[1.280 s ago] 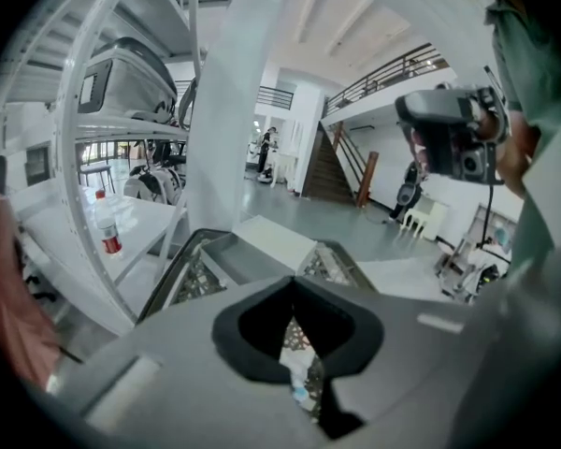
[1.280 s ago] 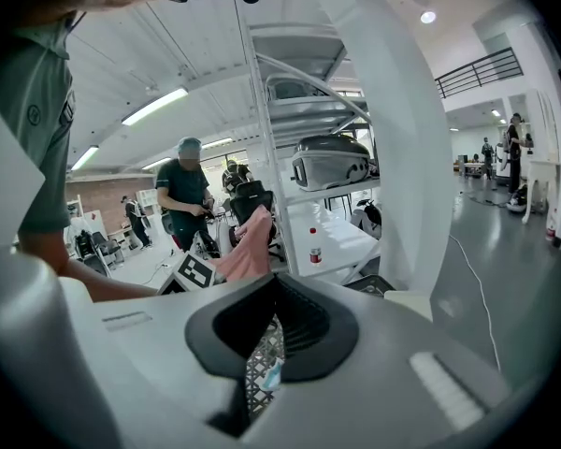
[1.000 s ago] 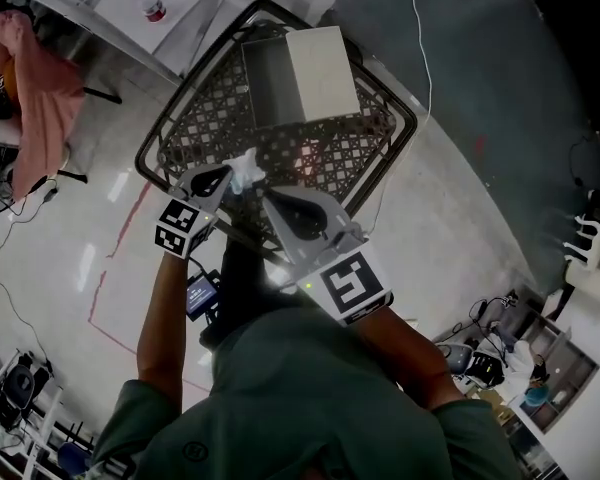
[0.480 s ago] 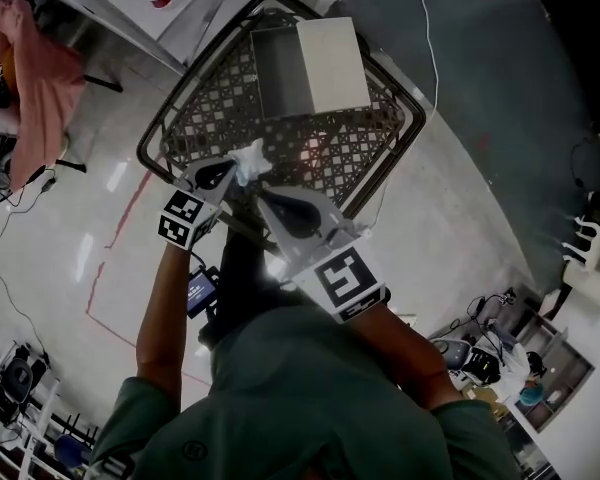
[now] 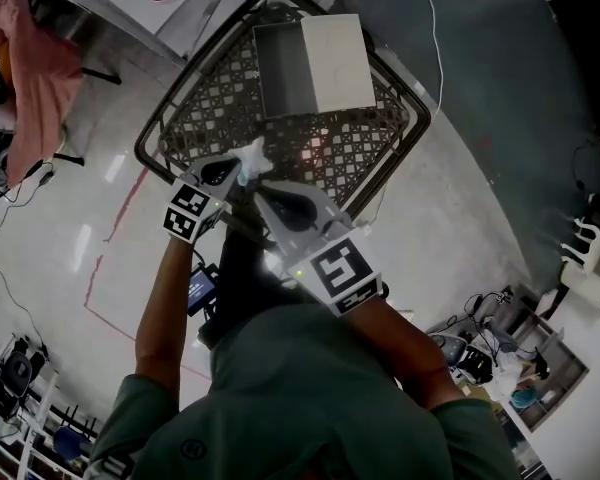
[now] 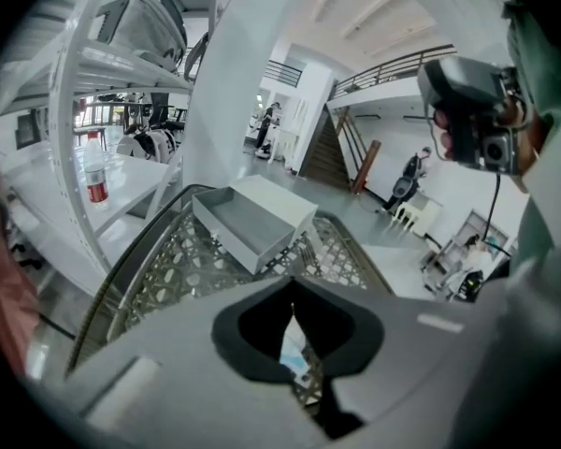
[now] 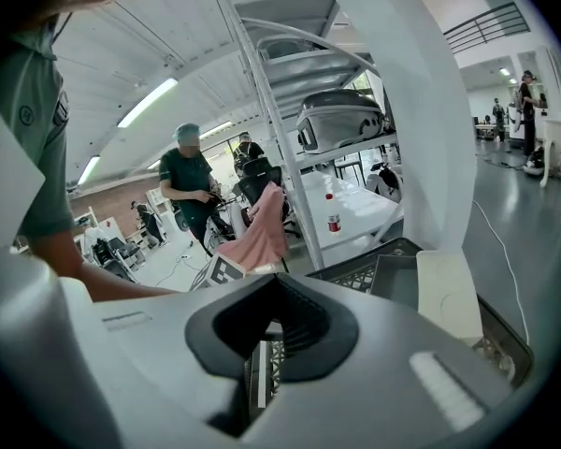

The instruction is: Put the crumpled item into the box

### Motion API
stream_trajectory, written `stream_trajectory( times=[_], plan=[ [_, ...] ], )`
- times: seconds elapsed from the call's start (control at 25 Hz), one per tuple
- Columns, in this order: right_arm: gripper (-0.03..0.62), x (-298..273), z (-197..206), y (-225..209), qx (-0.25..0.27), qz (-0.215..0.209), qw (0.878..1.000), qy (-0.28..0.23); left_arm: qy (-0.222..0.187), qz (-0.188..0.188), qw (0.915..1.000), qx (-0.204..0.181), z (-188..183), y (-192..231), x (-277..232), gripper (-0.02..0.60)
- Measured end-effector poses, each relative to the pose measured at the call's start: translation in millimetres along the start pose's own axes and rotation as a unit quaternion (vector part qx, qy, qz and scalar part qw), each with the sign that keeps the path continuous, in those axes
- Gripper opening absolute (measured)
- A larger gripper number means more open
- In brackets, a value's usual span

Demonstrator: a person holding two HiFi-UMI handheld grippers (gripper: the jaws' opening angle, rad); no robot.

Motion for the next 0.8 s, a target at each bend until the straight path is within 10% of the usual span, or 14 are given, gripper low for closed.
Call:
stream_trajectory(
  times=[0.8],
  plan=[
    [0.006,-0.7,29.3,-59.2,-0.041,0.023,0.999,0.026,0.076,0.066,0.9949,0.010,35.1,-3.2,-78.2,0.003]
  ],
)
Point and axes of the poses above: the fingertips, and each gripper's own axes: x backward along the fingers, y to its left, z out of its underside, the point moved 4 cm from there along x, backward along the fingers, and after that the axes turned 15 degrees about -y, right-handed, at the moved point
